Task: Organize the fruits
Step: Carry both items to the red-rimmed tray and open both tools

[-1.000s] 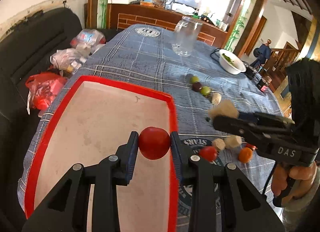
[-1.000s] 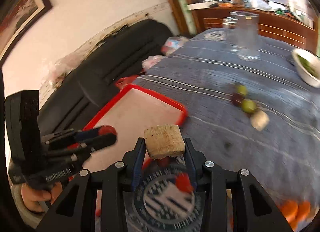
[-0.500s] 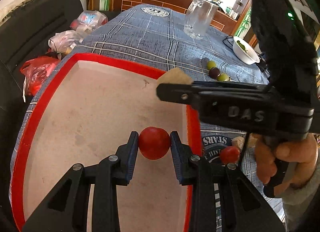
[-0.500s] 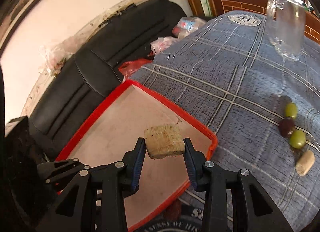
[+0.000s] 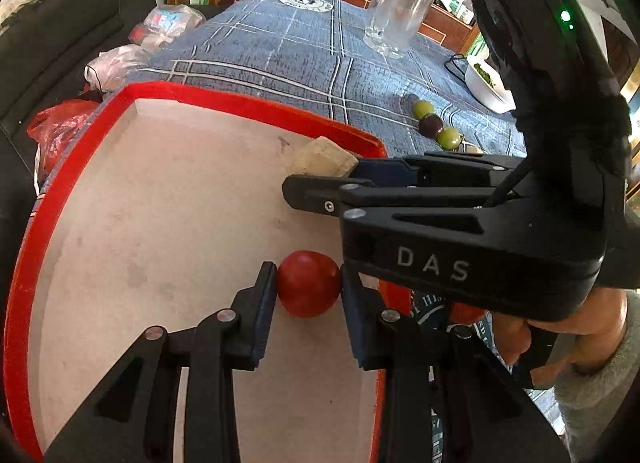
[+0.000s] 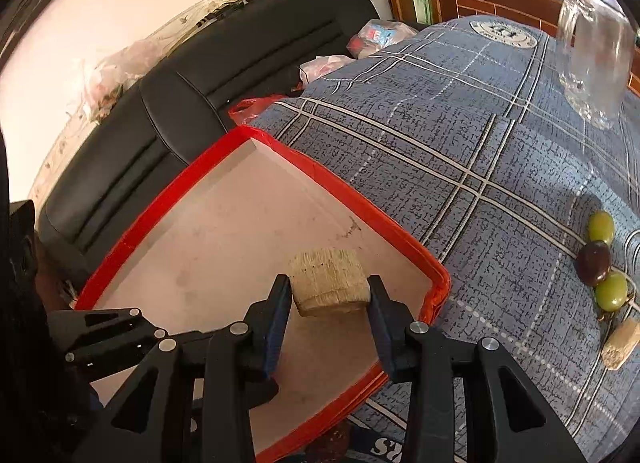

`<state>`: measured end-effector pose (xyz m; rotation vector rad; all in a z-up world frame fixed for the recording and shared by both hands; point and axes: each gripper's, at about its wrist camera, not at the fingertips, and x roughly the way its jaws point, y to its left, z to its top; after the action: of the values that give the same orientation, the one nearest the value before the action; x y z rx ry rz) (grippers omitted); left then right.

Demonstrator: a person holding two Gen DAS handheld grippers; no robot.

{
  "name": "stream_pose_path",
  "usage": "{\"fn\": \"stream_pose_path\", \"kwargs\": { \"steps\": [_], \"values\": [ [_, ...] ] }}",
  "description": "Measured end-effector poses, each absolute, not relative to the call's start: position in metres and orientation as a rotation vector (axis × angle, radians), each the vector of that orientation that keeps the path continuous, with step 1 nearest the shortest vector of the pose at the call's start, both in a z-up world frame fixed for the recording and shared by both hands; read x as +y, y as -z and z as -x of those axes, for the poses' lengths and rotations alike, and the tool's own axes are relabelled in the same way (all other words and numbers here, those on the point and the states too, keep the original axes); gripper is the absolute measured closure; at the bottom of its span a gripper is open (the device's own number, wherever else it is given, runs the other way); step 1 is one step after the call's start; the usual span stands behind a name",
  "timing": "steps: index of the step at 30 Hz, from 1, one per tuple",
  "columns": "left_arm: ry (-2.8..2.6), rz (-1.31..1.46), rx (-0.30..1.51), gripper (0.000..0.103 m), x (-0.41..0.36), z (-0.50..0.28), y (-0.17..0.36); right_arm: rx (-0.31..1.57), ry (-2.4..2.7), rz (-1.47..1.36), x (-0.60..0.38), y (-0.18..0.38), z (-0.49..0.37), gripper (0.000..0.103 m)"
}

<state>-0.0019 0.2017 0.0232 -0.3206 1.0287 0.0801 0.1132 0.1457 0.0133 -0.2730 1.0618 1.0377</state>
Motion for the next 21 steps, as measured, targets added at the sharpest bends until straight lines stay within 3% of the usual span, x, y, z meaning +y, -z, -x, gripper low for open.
{"fn": "stream_pose_path", "kwargs": {
  "steps": [7, 10, 12, 21],
  "values": [
    [-0.091, 0.328, 1.023, 0.070, 0.203, 0.002, -0.023, 1.064, -1.036, 0.246, 0.140, -0.018, -0.112, 0.060],
    [-0.097, 0.335, 1.007, 0.061, 0.205, 0.005, -0.025, 1.059, -1.028, 0.233, 0.134, -0.024, -0.111, 0.059],
    [-0.107, 0.328, 0.998, 0.056, 0.205, 0.006, -0.026, 1.051, -1.019, 0.212, 0.127, -0.029, -0.110, 0.053],
    [-0.148, 0.228, 0.948, 0.056, 0.189, 0.017, -0.037, 1.005, -0.992, 0.101, 0.078, -0.053, -0.092, 0.041]
  ]
}}
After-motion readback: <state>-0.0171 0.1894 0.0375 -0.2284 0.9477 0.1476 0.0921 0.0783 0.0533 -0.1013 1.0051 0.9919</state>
